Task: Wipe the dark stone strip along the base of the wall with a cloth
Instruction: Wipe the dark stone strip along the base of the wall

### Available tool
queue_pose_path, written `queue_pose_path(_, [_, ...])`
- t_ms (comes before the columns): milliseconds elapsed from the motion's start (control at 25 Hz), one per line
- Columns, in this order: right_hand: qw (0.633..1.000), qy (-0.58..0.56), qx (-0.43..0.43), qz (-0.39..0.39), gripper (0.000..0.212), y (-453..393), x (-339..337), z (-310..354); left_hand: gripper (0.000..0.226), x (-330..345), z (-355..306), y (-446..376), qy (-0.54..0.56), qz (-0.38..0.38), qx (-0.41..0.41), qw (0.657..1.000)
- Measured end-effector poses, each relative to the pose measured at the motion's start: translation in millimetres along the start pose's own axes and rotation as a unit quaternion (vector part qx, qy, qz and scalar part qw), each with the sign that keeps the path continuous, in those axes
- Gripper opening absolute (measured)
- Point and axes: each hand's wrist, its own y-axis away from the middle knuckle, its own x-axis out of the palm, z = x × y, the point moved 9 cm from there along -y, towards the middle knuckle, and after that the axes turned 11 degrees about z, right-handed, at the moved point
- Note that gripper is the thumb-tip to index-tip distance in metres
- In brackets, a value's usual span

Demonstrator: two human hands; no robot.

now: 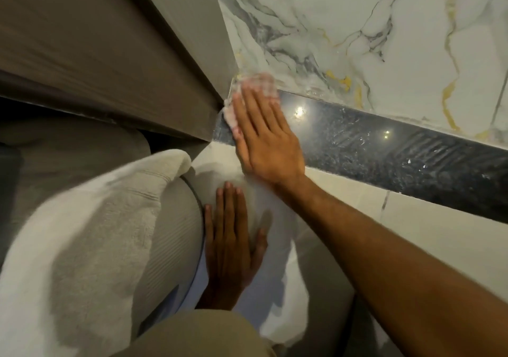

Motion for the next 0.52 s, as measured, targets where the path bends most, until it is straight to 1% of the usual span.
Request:
queue_pose_path(40, [0.998, 0.028, -0.063, 0.003, 0.065, 14, 5, 6, 0.08, 0, -1, -1, -0.004, 0.0, 0.009, 1.0])
queue_pose_path(80, [0.995, 0.045, -0.091, 0.014, 0.065, 39, 11, -1, 0.079, 1, -2, -3, -0.006, 0.003, 0.016, 1.0])
queue_pose_path(120, [0.995, 0.045, -0.083, 0.021, 0.065, 64, 14, -18, 0.079, 1, -4, -4, -0.009, 0.006, 0.022, 1.0])
queue_pose_path(160, [0.998, 0.035, -0.047, 0.009, 0.066, 77, 9, -39, 0.079, 1, -5, -6, -0.015, 0.009, 0.024, 1.0])
queue_pose_path(200, [1.0, 0.018, 0.008, -0.006, 0.066, 75, 1, -59, 0.079, 2, -6, -7, -0.025, 0.009, 0.025, 0.999])
queue_pose_path(280, [0.993, -0.002, 0.111, -0.047, 0.067, 44, -19, -77, 0.08, 8, -10, -10, -0.039, 0.005, 0.044, 0.998])
queue_pose_path(320, [0.991, -0.009, 0.12, -0.05, 0.067, 28, -23, -74, 0.08, 11, -14, -11, -0.042, 0.001, 0.061, 0.997])
queue_pose_path(360, [0.994, -0.004, 0.099, -0.041, 0.067, 19, -20, -66, 0.081, 15, -17, -13, -0.044, -0.002, 0.076, 0.996])
queue_pose_path(400, [0.998, 0.011, 0.06, -0.033, 0.066, 23, -15, -56, 0.082, 17, -18, -13, -0.043, -0.004, 0.085, 0.995])
queue_pose_path(440, [0.999, 0.029, 0.013, -0.021, 0.066, 41, -6, -50, 0.082, 19, -20, -12, -0.039, -0.003, 0.091, 0.995])
queue_pose_path(480, [0.999, 0.043, -0.014, -0.006, 0.066, 72, 4, -51, 0.082, 20, -22, -11, -0.035, 0.0, 0.093, 0.995])
queue_pose_path(520, [0.999, 0.039, -0.012, 0.007, 0.066, 105, 10, -61, 0.081, 20, -23, -10, -0.032, 0.006, 0.094, 0.995])
